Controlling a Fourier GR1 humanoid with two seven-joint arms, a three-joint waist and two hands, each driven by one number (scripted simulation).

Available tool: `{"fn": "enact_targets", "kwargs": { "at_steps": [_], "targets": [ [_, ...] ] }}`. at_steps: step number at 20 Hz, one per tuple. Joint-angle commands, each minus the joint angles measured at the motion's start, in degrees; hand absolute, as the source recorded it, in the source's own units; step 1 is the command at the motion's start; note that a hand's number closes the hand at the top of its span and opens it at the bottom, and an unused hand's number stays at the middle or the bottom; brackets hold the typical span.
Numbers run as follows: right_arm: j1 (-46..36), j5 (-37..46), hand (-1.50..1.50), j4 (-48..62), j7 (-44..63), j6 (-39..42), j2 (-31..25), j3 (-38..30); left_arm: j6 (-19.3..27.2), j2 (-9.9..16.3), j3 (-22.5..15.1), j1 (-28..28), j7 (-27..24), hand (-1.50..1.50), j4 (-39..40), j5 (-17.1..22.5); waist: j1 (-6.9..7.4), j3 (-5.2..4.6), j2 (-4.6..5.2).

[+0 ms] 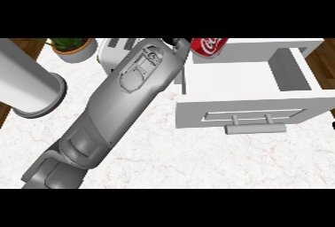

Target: Pick up the can, place it into the drawer and close the drawer

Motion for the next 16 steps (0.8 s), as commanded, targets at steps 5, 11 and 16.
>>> {"fn": "enact_targets", "kwargs": {
  "at_steps": [5, 11, 16],
  "targets": [
    [-4.83, 1.27, -1.5, 2.09, 2.41, -1.87, -1.13, 0.15, 0.65, 0.0, -2.57, -8.11, -4.58, 1.5, 12.57, 6.04, -0.56, 0.02, 0.31],
    [-3.31, 1.8, -1.5, 1.54, 1.35, -1.38, -0.01, 1.41, 2.35, 0.0, -7.28, -9.29, -6.88, 1.5, 17.22, 10.17, -1.65, 0.06, 0.43],
    [-2.63, 0.49, -1.5, -0.05, 1.92, -0.14, -0.38, 1.83, 4.04, 0.0, -10.38, -9.16, -9.39, 1.5, 20.86, 13.18, -3.2, 0.09, 0.69]
  ]
}}
